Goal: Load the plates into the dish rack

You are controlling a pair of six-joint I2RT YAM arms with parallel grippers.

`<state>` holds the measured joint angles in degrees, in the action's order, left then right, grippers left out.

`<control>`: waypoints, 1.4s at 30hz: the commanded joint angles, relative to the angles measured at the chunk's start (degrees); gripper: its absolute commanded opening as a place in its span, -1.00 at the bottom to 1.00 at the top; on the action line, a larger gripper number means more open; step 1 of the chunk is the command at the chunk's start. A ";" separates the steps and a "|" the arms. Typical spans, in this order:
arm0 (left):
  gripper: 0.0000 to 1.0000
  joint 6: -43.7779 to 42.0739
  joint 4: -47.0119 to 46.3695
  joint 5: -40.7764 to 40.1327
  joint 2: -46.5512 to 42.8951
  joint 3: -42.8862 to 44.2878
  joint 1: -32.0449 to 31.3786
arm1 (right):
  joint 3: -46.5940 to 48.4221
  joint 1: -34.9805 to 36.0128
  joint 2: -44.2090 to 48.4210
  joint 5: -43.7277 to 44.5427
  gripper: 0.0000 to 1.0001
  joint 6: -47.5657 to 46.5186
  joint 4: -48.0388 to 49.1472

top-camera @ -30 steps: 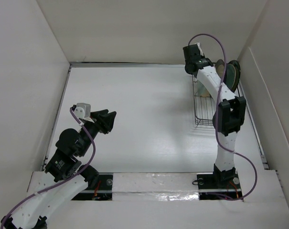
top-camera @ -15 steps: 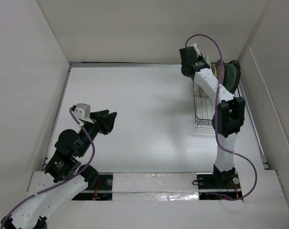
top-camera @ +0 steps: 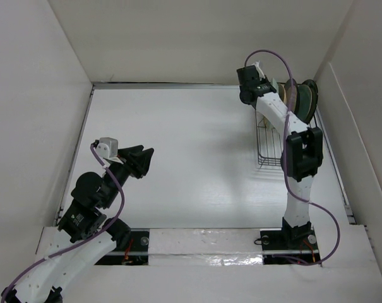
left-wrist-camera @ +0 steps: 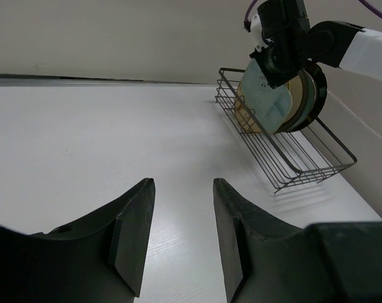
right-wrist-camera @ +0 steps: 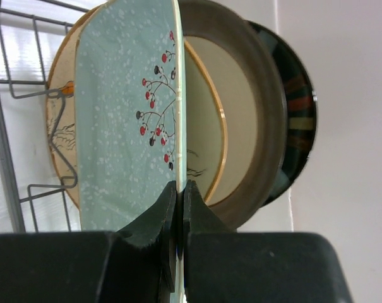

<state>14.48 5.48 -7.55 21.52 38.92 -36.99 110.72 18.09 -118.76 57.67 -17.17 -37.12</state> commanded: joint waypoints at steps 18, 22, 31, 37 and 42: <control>-0.21 0.20 -2.75 -1.85 1.86 -0.51 0.25 | -12.89 -2.00 2.48 -9.42 -0.29 12.77 14.18; -0.16 0.11 -2.31 -2.03 3.00 -0.51 0.25 | -14.12 -2.00 6.69 -9.94 0.26 14.53 16.02; -0.06 -0.33 -2.40 -5.28 5.99 -0.07 0.25 | -28.59 3.51 30.85 -21.79 0.99 20.95 29.36; -0.01 -0.68 -3.01 -5.80 8.89 -0.07 0.25 | -42.84 11.08 44.72 -40.75 0.99 27.45 43.56; 0.08 -1.21 -3.45 -9.05 11.08 -0.24 0.25 | -56.65 18.90 45.64 -64.51 0.99 34.29 60.48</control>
<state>14.04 5.39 -13.93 31.79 38.92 -36.99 59.29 33.91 -70.32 9.85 11.38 11.40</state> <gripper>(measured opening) 0.535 0.994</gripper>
